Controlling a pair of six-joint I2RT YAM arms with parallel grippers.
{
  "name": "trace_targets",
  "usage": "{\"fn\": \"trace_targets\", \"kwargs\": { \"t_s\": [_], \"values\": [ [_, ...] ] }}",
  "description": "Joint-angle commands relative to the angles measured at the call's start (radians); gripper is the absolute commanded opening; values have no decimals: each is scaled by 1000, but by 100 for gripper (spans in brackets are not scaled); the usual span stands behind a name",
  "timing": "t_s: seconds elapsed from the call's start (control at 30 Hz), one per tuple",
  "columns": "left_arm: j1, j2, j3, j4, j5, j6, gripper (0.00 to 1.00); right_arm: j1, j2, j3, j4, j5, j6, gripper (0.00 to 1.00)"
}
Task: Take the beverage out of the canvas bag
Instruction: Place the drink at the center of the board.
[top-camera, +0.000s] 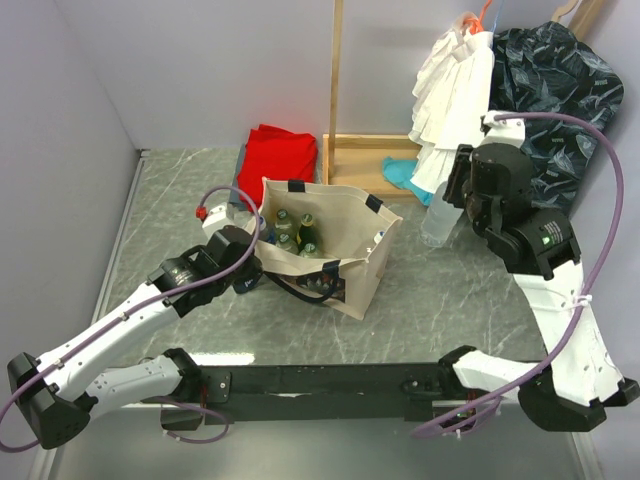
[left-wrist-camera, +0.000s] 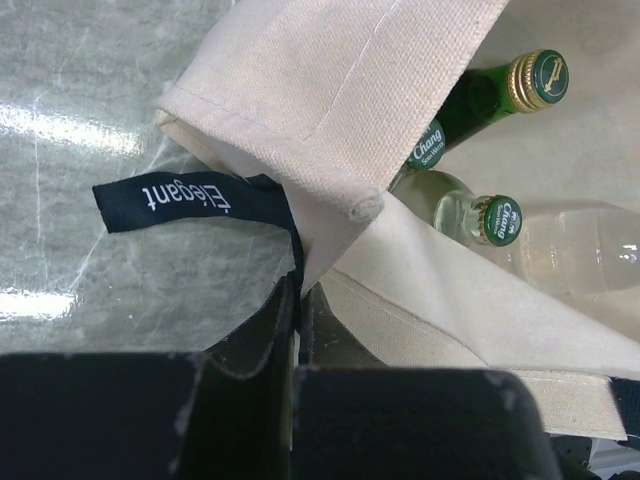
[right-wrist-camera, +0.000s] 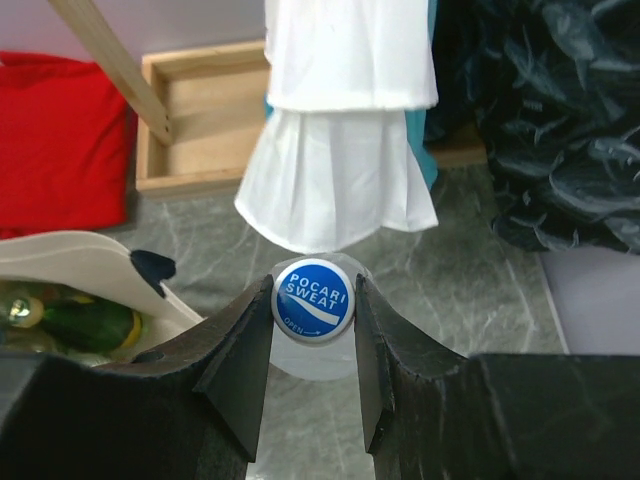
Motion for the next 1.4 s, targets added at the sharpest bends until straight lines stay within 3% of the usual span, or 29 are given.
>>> {"fn": "trace_targets", "kwargs": {
  "t_s": [0.0,0.4,0.97,1.37],
  "values": [
    [-8,6,-2,-12,30,26,2,-57,-69,-50,185,-95,41,0],
    [-8,29,2,1,38,42,2,-226,-138,-320,297,-209,90,0],
    [-7,18,-4,-1,32,38,3,-280,-75,-433,431,-237,116,0],
    [-7,27,-10,1,30,30,3,-283,-27,-519,547,-126,98,0]
  ]
}}
